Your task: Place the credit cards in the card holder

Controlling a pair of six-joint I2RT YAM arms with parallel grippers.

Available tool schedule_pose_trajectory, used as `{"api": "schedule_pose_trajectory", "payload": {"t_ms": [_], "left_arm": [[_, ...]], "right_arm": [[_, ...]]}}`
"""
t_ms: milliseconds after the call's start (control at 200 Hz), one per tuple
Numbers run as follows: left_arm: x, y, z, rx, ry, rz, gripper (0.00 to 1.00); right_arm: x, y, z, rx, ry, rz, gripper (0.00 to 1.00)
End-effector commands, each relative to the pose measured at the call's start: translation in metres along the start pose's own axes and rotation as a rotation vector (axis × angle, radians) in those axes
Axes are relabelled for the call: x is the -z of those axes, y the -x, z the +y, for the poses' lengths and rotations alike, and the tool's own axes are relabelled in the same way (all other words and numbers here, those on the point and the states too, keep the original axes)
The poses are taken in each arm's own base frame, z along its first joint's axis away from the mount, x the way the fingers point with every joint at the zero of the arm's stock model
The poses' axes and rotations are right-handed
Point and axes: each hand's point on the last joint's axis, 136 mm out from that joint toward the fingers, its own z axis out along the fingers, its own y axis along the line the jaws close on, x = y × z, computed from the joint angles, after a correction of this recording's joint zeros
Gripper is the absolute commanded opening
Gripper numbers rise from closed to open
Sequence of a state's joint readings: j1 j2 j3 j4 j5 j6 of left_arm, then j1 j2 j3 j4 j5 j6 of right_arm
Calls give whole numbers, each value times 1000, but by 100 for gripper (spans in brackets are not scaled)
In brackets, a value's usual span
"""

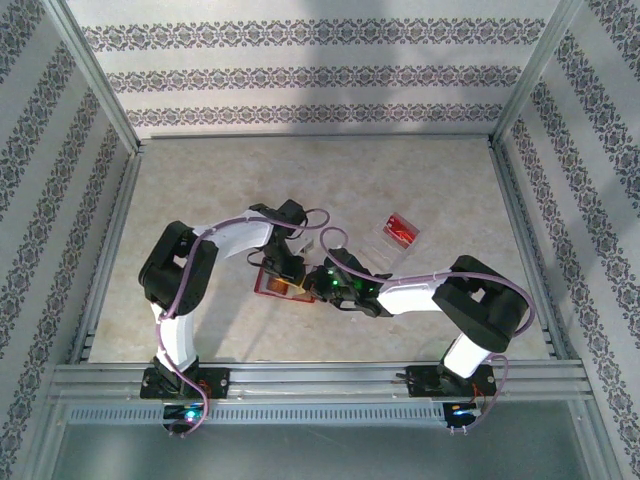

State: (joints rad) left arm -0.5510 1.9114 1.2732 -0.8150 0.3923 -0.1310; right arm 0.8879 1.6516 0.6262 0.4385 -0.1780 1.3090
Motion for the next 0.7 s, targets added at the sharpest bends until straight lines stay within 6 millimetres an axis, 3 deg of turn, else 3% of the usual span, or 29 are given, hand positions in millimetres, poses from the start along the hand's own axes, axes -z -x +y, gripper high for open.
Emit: {"api": "schedule_pose_trajectory", "payload": {"t_ms": [0,150,445,700], "left_arm": [[33,-4,-5,-2,-40,-37,30],[58,0,3,4,-46,-118,36],[93,10,49,132,-35,-261,49],[98,6,87,245,-23,-315,55]], "right_arm": [[-5,-3,15,46,26,25,0],[-8,-4,22,75,23,40,0],[-29,-11,43,144,23,126,0],[-54,-24,56,203,-5,233,0]]}}
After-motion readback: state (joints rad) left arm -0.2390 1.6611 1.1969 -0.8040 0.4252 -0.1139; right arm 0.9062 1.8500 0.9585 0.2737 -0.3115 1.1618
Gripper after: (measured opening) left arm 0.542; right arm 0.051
